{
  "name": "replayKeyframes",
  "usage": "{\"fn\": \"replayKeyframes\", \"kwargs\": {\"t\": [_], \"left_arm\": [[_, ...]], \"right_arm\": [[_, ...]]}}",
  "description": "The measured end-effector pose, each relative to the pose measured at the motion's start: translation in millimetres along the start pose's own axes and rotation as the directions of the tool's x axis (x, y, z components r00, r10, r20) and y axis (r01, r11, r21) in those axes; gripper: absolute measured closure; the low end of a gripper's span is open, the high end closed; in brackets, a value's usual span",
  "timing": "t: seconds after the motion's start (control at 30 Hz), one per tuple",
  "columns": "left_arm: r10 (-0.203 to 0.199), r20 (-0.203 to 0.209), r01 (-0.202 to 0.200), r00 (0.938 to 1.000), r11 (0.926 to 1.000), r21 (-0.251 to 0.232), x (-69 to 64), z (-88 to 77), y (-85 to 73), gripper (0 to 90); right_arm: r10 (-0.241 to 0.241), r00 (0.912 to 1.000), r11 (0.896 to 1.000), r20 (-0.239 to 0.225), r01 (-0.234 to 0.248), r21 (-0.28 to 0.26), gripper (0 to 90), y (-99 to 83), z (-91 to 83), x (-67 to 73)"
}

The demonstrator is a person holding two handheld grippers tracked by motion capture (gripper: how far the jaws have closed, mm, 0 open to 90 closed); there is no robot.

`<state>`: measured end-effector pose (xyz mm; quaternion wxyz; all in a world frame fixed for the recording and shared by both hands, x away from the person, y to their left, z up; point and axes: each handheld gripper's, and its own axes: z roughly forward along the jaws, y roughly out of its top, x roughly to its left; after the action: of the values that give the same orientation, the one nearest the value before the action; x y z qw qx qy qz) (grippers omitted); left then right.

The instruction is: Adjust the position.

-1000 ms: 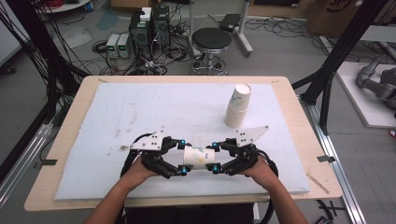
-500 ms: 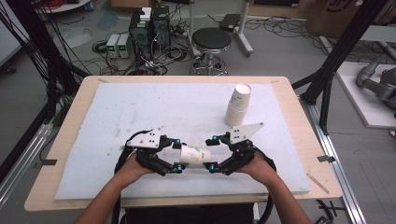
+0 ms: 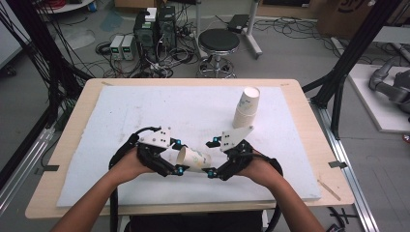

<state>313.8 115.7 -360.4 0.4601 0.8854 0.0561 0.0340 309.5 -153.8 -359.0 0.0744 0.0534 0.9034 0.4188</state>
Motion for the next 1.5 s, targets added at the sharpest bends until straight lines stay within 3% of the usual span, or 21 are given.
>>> {"fn": "replayKeyframes", "kwargs": {"t": [0.1,0.2,0.27,0.43,0.47,0.53,0.63,0.73,0.8,0.93,1.03,1.17,1.27,1.43,1.5], "left_arm": [[0.001,-0.003,-0.001,1.0,0.9997,0.024,0.6,0.4,2.9,32.8],[0.017,-0.004,-0.017,0.9998,0.9965,0.081,1.4,1.7,9.2,32.5],[0.035,-0.003,-0.034,0.9994,0.9918,0.123,2.1,2.4,14.3,32.5],[0.045,0.001,-0.045,0.999,0.9842,0.171,2.5,4.2,24.3,32.2],[0.059,-0.001,-0.057,0.9983,0.9795,0.193,2.0,4.8,26.9,32.1],[0.061,0.0,-0.06,0.9982,0.9779,0.2,2.1,5.0,28.1,32.1],[0.08,-0.003,-0.077,0.9968,0.9683,0.238,2.2,5.1,31.7,32.1],[0.085,-0.006,-0.081,0.9963,0.9643,0.252,1.9,6.4,34.6,32.1],[0.1,0.0,-0.096,0.995,0.9551,0.28,2.2,8.4,37.7,31.8],[0.099,-0.009,-0.092,0.995,0.9528,0.289,0.9,12.1,39.0,31.1],[0.093,-0.013,-0.086,0.9956,0.9549,0.284,0.0,13.3,39.4,30.7],[0.092,-0.018,-0.083,0.9956,0.9576,0.276,-0.5,13.2,41.4,30.2],[0.089,-0.034,-0.078,0.9955,0.966,0.246,-2.7,14.4,42.8,30.2],[0.078,-0.036,-0.068,0.9963,0.9703,0.232,-1.5,13.8,39.3,29.9],[0.066,-0.052,-0.055,0.9964,0.9796,0.193,-1.0,11.4,37.4,25.3]], "right_arm": [[-0.014,0.9999,1.0,0.007,0.013,0.023,18.8,3.5,2.6,0.3],[-0.036,0.9993,0.997,0.011,0.035,0.064,18.8,7.8,8.9,1.2],[-0.061,0.9981,0.993,0.013,0.059,0.098,18.8,11.7,15.6,1.9],[-0.074,0.9972,0.989,0.012,0.072,0.13,18.8,16.5,21.6,2.9],[-0.074,0.9972,0.988,0.011,0.072,0.139,18.8,17.8,23.4,2.8],[-0.075,0.9971,0.987,0.012,0.073,0.14,18.8,18.1,24.3,2.5],[-0.08,0.9968,0.985,0.007,0.077,0.154,18.8,18.7,26.6,2.6],[-0.089,0.996,0.982,0.01,0.086,0.167,18.8,19.7,29.1,3.6],[-0.098,0.9951,0.98,0.007,0.095,0.174,20.8,21.0,31.7,4.6],[-0.101,0.9949,0.977,0.001,0.099,0.189,27.9,22.4,34.5,5.5],[-0.097,0.9953,0.976,0.002,0.095,0.194,34.3,22.3,35.3,5.7],[-0.085,0.9964,0.976,0.0,0.083,0.2,35.7,22.0,35.8,5.3],[-0.078,0.9969,0.977,-0.003,0.078,0.201,36.9,22.0,37.8,4.3],[-0.056,0.9984,0.979,-0.011,0.057,0.198,38.4,19.9,38.1,3.5],[-0.05,0.9987,0.98,-0.012,0.052,0.191,38.7,18.6,37.4,2.9]]}}
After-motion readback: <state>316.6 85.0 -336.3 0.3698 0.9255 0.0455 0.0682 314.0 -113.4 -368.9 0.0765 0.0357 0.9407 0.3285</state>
